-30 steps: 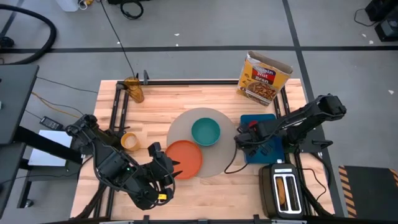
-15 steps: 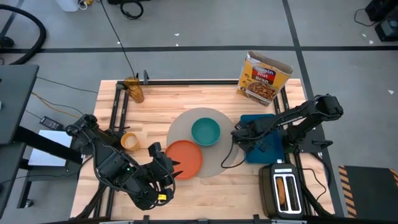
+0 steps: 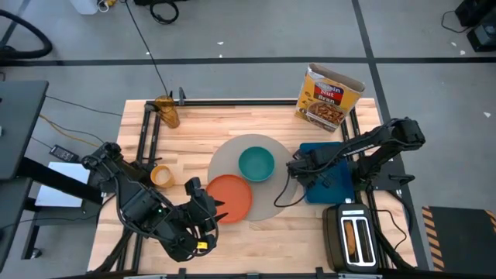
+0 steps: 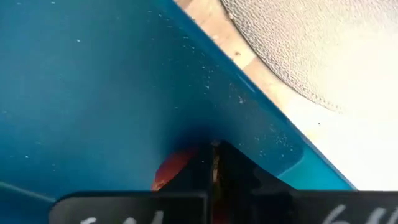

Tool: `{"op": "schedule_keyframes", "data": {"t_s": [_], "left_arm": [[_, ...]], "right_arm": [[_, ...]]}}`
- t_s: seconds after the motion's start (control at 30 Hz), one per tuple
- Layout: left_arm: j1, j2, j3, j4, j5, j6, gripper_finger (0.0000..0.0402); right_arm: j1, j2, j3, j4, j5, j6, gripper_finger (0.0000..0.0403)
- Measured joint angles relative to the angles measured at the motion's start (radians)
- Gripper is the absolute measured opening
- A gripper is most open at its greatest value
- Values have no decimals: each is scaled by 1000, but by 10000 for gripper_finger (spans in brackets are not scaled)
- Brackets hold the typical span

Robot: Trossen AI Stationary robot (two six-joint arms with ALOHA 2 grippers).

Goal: Arrange a breakfast setting
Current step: Put the red apple to the top left of the green bowl on the brown table mat

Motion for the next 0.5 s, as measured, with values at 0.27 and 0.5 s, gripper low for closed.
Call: {"op": "schedule_keyframes", "data": {"t_s": [0.27,0.5], "left_arm": [[0,-5,-1,0,-56,6,139],[-5,-33,-1,6,-91,1,139]], "right_arm": [[9,-95,76,-134,-2,140,14],[10,-224,225,-285,-3,259,14]]}}
